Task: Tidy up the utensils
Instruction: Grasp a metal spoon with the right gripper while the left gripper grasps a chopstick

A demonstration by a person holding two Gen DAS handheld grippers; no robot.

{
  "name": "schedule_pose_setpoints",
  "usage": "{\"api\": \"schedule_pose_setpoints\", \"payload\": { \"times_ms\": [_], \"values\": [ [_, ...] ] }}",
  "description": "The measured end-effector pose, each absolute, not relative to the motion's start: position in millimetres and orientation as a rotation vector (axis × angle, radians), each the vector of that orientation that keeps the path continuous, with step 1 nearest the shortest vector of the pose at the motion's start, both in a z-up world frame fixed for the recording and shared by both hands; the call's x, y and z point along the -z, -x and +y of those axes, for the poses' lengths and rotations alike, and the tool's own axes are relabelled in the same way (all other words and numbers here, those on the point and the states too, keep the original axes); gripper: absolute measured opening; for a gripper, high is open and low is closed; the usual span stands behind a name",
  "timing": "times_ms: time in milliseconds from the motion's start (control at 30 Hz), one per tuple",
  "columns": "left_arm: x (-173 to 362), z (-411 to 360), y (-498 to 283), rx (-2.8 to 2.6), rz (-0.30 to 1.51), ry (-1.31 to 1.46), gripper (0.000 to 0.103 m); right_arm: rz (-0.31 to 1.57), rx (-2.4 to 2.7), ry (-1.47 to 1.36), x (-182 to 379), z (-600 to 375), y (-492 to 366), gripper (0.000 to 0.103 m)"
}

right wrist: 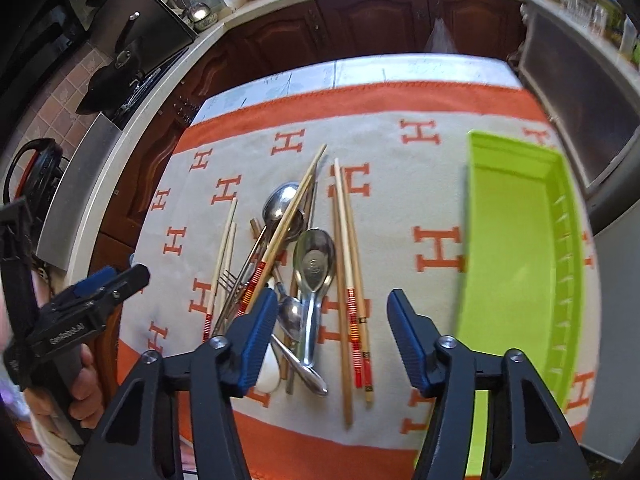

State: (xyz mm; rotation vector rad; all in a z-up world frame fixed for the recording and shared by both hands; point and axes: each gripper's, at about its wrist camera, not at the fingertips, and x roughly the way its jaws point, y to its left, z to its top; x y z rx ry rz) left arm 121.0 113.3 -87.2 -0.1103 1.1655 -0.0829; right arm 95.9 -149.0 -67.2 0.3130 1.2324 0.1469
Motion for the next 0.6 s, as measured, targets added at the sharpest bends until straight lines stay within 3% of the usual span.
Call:
{"api": "schedule_pose_setpoints", "payload": {
  "times_ms": [133, 367, 600],
  "values": [
    [113.0, 119.0, -131.6, 0.090, 1.220, 0.129, 0.085, 1.281, -0.170, -0.365, 94.2, -141.3, -115.2, 0.046],
    [144.8, 113.5, -142.0, 0.141, 1.311, 0.166, 0.052, 1.360, -0.185, -0.478, 141.4, -137.1, -143.5, 0.040],
    [156.4, 111.3, -143.1, 0.160, 1.353, 0.163, 0.046, 1.404, -0.210, -0.527, 155.5, -131.6, -144.8, 0.040]
  ]
}}
